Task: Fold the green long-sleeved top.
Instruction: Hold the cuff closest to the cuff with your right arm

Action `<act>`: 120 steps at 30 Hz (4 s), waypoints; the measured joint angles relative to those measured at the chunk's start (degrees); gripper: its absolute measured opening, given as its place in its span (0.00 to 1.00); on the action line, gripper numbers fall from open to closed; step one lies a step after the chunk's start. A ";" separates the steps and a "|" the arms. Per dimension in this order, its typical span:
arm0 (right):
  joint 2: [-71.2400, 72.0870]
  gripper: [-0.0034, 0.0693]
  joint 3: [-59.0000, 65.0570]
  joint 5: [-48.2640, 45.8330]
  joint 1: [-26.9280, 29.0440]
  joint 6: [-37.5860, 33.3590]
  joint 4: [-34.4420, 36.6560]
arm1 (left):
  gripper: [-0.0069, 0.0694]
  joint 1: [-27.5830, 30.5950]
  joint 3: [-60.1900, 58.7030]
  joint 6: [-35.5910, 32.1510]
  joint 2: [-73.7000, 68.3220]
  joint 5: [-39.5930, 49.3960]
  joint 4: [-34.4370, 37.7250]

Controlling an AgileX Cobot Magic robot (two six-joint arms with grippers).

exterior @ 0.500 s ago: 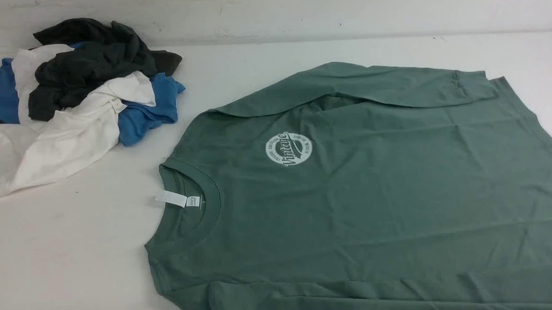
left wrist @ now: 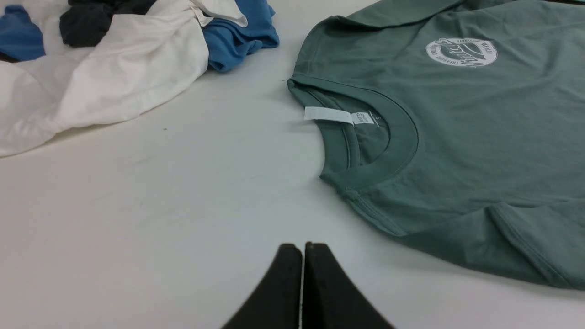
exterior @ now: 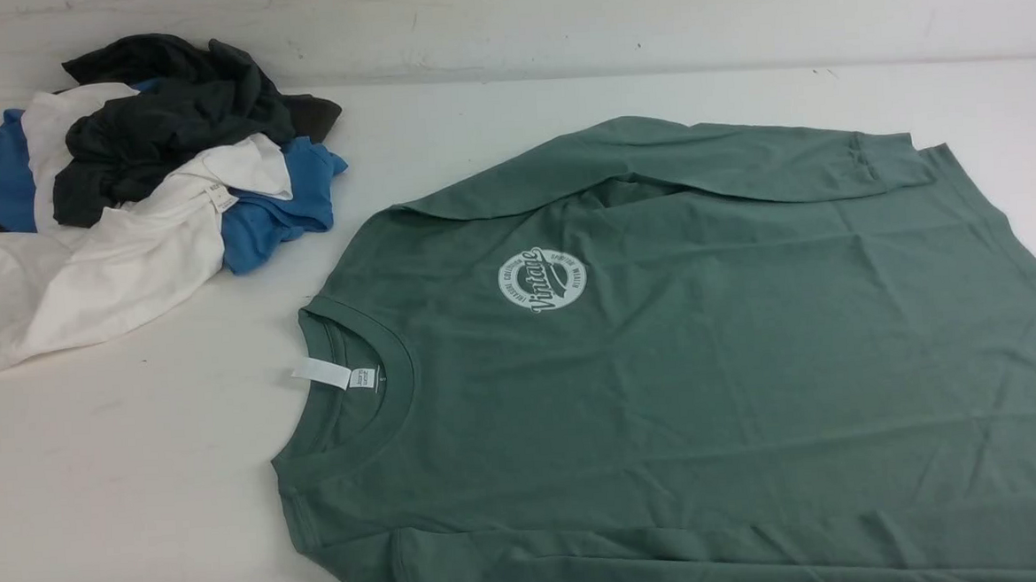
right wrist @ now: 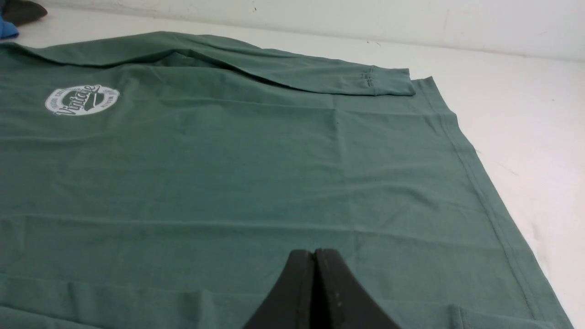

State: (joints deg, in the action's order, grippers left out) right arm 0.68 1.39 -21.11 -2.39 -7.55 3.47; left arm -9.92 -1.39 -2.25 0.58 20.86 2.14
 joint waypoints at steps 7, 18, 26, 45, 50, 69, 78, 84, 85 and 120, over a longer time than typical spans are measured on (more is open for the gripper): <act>0.00 0.03 0.00 0.00 0.00 0.00 0.00 | 0.09 0.00 0.00 0.00 0.00 0.00 0.00; 0.00 0.03 0.00 0.00 0.00 0.00 0.00 | 0.09 0.00 0.00 0.00 0.00 0.00 0.00; 0.00 0.03 0.00 0.00 0.00 0.00 0.00 | 0.09 0.00 0.00 0.00 0.00 0.00 0.00; 0.00 0.03 0.25 6.60 0.00 18.12 34.39 | 0.09 0.00 0.00 0.00 0.00 0.00 3.33; 0.00 0.03 0.25 13.68 0.00 20.27 55.04 | 0.09 0.00 -0.14 2.25 0.00 -0.07 22.01; -46.76 0.03 -56.23 -36.67 0.00 1.76 13.84 | 0.09 0.00 -0.18 -6.71 0.00 -12.02 74.77; -66.70 0.03 -59.35 -49.91 1.92 20.72 -15.82 | 0.09 0.00 7.44 -19.79 -3.09 -9.62 76.22; -78.40 0.03 -59.78 -49.53 13.00 16.19 -10.39 | 0.09 0.00 15.11 -29.34 -19.73 1.74 75.17; -78.76 0.03 -59.78 -49.53 13.98 15.93 -10.21 | 0.09 0.00 15.29 -29.57 -20.40 2.30 75.17; -104.84 0.08 -63.00 -46.53 26.80 7.55 -5.50 | 0.09 -2.69 19.45 -35.04 -41.21 11.07 72.60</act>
State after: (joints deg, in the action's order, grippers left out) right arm -104.16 -61.61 -67.64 24.41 0.00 -2.03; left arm -12.60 18.06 -37.29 -40.62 31.94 74.74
